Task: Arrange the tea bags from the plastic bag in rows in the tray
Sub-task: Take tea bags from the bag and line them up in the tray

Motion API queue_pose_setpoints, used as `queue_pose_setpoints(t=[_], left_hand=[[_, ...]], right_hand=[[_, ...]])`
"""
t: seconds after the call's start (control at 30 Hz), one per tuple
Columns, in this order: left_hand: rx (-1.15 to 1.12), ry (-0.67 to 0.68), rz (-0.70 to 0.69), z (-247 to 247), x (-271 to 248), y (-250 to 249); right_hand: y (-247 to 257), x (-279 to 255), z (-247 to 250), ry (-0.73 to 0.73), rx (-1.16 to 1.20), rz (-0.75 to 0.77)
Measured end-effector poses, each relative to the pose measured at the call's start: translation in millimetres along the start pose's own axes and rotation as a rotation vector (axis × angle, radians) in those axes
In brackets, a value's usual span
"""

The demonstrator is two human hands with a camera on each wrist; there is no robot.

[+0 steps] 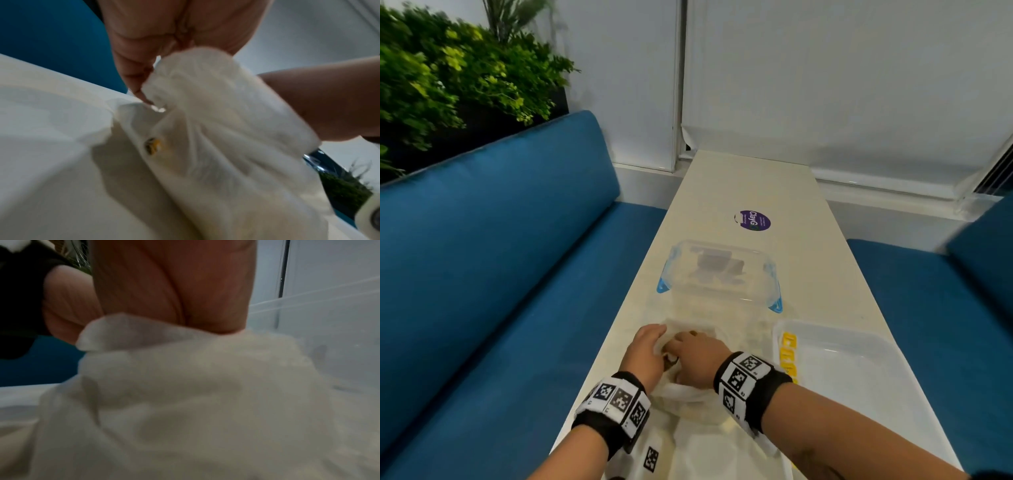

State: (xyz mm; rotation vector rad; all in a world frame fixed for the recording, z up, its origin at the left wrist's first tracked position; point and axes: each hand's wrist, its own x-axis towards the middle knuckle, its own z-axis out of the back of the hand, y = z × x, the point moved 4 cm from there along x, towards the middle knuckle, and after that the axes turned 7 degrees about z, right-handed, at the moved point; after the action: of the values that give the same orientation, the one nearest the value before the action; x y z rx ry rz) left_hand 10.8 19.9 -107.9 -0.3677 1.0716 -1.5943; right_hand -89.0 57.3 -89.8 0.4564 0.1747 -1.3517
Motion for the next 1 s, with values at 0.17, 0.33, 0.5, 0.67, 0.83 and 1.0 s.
queue_pose_setpoints(t=[0.17,0.33,0.5,0.67,0.83,1.0], left_hand=[[0.017,-0.022,-0.055,-2.4,-7.4,-4.7],[0.019,-0.019,-0.045,-6.2,-13.3,-2.6],[0.052,-0.026,-0.041,-4.6,-14.9,-1.0],[0.031,-0.017,-0.021,-2.5,-22.7,-0.9],[-0.137,-0.186,-0.060,11.1,-38.1,-21.3],[-0.558,-0.102,-0.069,9.9,-55.8,-63.0]], right_hand=[[1.8,-0.7,1.0,-0.034,-0.096,-0.005],[5.9,-4.8,-13.9,-0.010,-0.142,-0.028],[8.0,-10.3,-4.0,-0.091,-0.035,0.000],[0.2,-30.0,21.7,-0.205,0.296,-0.048],[-9.5,-64.7,55.9,-0.312,0.663,-0.063],[-21.0,-108.1,86.4,-0.377,1.101,-0.023]])
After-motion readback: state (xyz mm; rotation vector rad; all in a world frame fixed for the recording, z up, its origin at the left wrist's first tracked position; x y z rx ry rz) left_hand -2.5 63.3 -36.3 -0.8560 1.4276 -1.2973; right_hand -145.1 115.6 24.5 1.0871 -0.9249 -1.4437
